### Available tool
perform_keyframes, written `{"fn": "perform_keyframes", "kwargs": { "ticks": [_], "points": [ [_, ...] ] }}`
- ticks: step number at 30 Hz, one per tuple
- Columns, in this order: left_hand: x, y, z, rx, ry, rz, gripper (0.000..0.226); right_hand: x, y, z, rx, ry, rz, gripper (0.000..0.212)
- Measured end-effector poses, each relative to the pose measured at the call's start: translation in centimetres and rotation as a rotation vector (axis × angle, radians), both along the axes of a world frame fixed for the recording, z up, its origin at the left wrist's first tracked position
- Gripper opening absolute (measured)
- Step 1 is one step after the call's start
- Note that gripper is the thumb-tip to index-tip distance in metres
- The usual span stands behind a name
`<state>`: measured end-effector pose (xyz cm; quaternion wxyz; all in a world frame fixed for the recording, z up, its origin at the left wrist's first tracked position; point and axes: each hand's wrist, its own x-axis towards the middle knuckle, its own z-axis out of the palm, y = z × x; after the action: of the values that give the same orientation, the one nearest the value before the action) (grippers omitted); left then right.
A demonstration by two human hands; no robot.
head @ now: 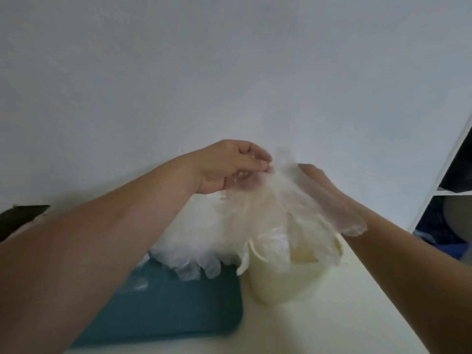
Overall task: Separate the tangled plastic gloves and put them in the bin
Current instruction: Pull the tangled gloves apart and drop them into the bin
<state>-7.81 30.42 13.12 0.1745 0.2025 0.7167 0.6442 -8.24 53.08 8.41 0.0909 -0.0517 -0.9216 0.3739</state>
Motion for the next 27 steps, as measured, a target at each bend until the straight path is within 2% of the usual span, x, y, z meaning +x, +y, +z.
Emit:
{"fn": "perform_keyframes", "kwargs": {
  "ticks": [2, 4, 6, 8, 10, 11, 13, 14, 16, 19, 23, 25, 27],
  "points": [
    [-1.8, 2.1, -1.8, -0.148, 0.054, 0.082, 0.015, 0.4, 1.7, 1.3, 0.136, 0.129, -0.03, 0.043],
    [-3.1, 3.9, -3.6, -0.268, 0.107, 0.13, 0.014, 2.2, 3.1, 2.2, 0.113, 0.299, -0.102, 0.036],
    [-3.9, 5.2, -4.9, -0.321, 0.136, 0.17, 0.015, 4.1, 2.9, 2.7, 0.088, 0.381, -0.088, 0.029],
    [-4.2, 6.1, -5.7, -0.31, 0.149, 0.229, 0.014, 5.7, 1.3, 2.8, 0.08, 0.286, 0.061, 0.022],
    [-4.5, 6.8, -6.3, -0.287, 0.163, 0.297, 0.015, 7.7, -1.1, 2.7, 0.078, 0.027, 0.221, 0.018],
    [-4.7, 6.9, -6.5, -0.289, 0.162, 0.321, 0.018, 8.3, -2.1, 2.1, 0.113, -0.124, 0.27, 0.024],
    [-5.0, 6.7, -6.9, -0.276, 0.143, 0.349, 0.027, 8.3, -3.6, 0.6, 0.265, -0.328, 0.309, 0.053],
    [-5.1, 6.3, -6.9, -0.245, 0.14, 0.369, 0.028, 7.8, -4.2, 0.0, 0.333, -0.35, 0.31, 0.062],
    [-5.0, 5.1, -6.9, -0.173, 0.175, 0.434, 0.027, 6.2, -5.3, -1.2, 0.392, -0.358, 0.316, 0.066],
    [-3.8, 2.8, -6.5, -0.106, 0.234, 0.517, 0.023, 4.1, -6.9, -2.7, 0.523, -0.458, 0.376, 0.06],
    [-1.2, 0.1, -6.3, -0.1, 0.289, 0.53, 0.02, 2.4, -8.0, -4.2, 0.897, -0.663, 0.525, 0.049],
    [0.3, -1.3, -6.6, -0.146, 0.337, 0.525, 0.017, 2.4, -8.3, -4.1, 0.945, -0.683, 0.527, 0.05],
    [1.8, -2.9, -7.0, -0.191, 0.378, 0.518, 0.018, 3.0, -8.5, -3.0, 0.864, -0.646, 0.481, 0.053]
  ]
}}
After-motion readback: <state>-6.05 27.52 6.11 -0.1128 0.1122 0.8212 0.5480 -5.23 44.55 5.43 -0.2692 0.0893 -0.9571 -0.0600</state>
